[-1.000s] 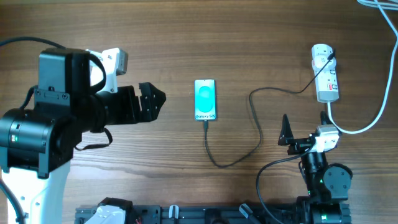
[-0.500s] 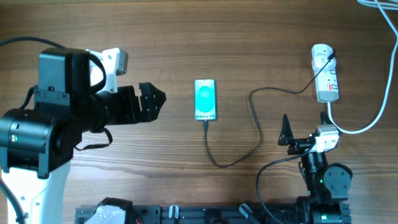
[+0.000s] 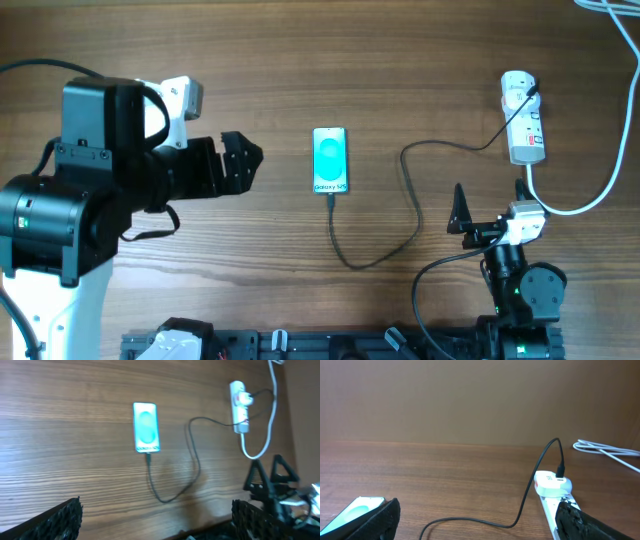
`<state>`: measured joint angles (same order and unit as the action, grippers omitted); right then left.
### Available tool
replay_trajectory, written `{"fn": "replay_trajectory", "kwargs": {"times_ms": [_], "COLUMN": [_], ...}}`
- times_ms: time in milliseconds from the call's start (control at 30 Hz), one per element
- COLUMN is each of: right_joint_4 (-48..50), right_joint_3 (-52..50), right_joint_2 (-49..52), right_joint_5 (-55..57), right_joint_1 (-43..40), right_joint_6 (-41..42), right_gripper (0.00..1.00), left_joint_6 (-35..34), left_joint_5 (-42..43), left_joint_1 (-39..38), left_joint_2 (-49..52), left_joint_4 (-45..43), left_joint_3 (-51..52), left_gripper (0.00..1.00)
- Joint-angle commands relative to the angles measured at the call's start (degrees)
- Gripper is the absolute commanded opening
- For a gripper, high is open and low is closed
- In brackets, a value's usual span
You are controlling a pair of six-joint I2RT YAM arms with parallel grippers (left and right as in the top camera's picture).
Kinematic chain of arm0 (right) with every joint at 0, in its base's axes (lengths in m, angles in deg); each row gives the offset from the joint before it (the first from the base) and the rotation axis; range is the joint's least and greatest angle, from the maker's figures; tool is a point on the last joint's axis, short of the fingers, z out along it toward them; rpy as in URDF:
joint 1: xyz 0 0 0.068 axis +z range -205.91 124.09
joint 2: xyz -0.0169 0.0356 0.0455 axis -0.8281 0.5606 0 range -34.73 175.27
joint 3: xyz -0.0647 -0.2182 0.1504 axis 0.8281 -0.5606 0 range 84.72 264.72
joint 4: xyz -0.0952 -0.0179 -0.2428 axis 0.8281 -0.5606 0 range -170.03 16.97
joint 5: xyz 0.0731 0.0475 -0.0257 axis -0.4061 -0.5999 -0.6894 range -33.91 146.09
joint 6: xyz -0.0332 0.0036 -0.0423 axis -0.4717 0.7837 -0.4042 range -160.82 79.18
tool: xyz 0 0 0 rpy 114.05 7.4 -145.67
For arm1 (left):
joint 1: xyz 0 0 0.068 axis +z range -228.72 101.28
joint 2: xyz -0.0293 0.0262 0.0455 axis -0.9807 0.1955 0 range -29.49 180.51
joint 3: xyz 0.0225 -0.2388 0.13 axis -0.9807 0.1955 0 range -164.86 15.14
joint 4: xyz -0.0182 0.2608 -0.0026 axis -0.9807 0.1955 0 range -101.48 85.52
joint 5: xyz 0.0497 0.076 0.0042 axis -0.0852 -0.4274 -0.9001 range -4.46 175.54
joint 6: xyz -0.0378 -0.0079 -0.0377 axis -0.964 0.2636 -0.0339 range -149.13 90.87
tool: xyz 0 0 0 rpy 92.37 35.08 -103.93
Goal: Plug charger to phone and switch on socket
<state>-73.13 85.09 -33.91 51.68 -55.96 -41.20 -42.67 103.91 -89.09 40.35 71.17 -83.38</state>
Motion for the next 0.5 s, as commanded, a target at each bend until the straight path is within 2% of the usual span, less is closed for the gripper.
{"fn": "replay_trajectory", "kwargs": {"times_ms": [0,467], "right_joint_4": [0.1,0.1], "right_joint_3": [-0.1,-0.1], "right_joint_2": [-0.6,-0.6], "right_joint_5": [0.9,1.0], "right_joint_1": [-0.2,-0.2], "right_joint_6": [-1.1,-1.1], "right_gripper": [1.00,1.00], "left_joint_6": [1.1,1.2], "left_joint_5": [-3.0,-4.7], "left_joint_1": [0.2,0.2], "left_joint_2": [0.2,-2.1], "left_joint_4": [-0.3,0.7], "left_joint_3": [-0.1,0.0], "left_gripper": [1.00,1.00]}}
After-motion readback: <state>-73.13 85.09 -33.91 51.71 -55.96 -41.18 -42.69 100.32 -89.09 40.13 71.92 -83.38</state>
